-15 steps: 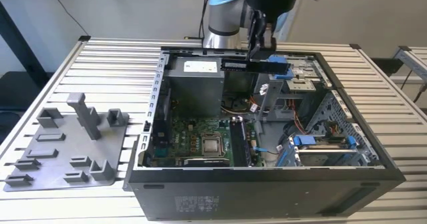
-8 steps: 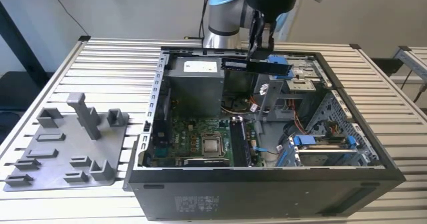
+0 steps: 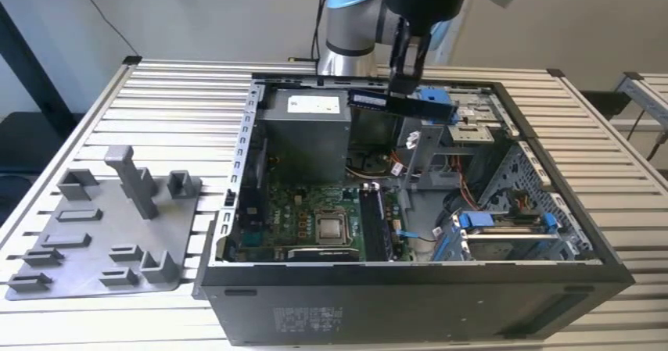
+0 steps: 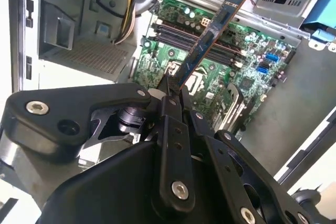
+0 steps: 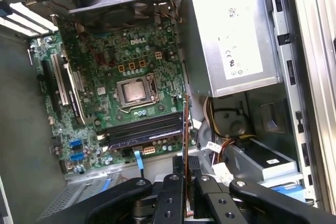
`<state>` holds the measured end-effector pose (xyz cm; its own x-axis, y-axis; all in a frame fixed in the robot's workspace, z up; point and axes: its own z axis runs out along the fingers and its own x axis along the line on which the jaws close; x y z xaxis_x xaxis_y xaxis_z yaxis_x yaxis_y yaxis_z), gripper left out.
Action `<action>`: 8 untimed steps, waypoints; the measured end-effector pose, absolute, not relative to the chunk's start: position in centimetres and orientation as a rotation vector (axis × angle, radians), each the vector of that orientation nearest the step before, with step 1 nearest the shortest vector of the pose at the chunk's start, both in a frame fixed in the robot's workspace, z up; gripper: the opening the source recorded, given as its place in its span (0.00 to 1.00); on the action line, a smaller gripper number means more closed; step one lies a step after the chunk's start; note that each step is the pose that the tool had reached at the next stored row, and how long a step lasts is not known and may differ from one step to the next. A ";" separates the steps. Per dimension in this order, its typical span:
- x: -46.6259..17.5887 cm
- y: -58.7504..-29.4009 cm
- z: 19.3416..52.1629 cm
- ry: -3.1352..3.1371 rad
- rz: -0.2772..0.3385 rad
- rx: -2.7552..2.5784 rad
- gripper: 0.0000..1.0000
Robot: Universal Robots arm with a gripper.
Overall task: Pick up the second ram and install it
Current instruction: 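Insert the second ram into the second slot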
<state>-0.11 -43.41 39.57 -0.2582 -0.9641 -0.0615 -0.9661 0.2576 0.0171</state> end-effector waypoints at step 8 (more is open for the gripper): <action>-0.1 -43.5 39.5 2.542 0.076 -1.774 0.14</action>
<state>-0.11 -43.50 39.50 -0.3447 -0.9367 -0.0616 -0.9387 0.3443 0.0171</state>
